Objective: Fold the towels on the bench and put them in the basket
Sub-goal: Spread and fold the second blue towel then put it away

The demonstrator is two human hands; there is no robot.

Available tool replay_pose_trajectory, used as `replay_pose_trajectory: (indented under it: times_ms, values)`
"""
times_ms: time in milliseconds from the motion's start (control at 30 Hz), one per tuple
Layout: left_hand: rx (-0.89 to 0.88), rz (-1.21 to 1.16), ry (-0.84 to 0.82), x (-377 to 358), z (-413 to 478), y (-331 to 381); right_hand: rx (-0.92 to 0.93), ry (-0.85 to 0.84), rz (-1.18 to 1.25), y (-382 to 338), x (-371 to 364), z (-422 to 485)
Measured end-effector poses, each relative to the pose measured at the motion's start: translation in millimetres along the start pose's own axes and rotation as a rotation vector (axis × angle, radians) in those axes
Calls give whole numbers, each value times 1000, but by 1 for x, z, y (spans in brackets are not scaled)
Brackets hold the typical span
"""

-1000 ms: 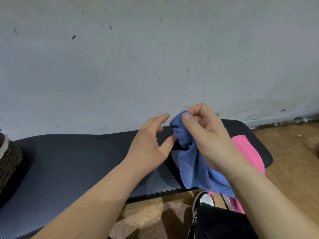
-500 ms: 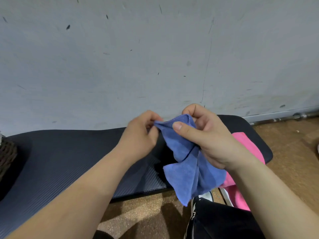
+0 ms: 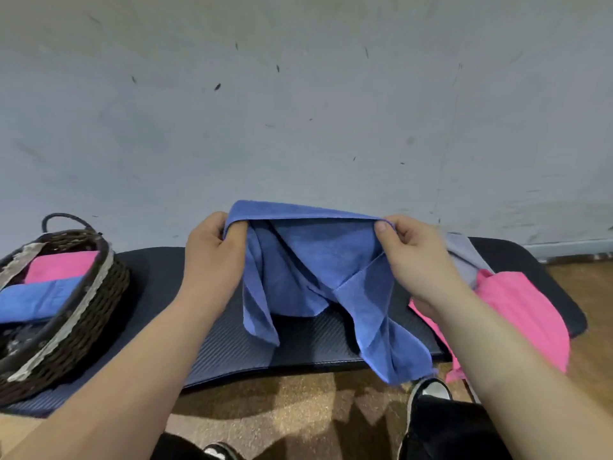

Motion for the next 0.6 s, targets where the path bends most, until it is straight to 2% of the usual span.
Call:
replay_pose_trajectory:
  times_ms: [100, 200, 367, 500, 600]
  values:
    - [35, 104, 12, 28, -2, -15, -104, 17, 252, -7, -19, -3]
    - [106, 131, 28, 54, -4, -30, -133, -52, 340, -10, -33, -5]
    - [149, 135, 18, 95, -1, -47, -50, -185, 68, -24, -36, -11]
    - [183, 159, -122, 112, 0, -47, -242, -298, 128, -22, -24, -5]
    - [131, 342, -144, 115, 6, -46, -174, -219, -153, -11, -20, 5]
Point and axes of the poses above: each hand's wrist, its own z-axis towards the middle knuckle, its own x-axis out of the back of the hand, y = z × x, the point moved 1 cm from there along z, towards the middle knuckle, and after that the axes turned 3 degrees about -z, right-handed, at the moved point
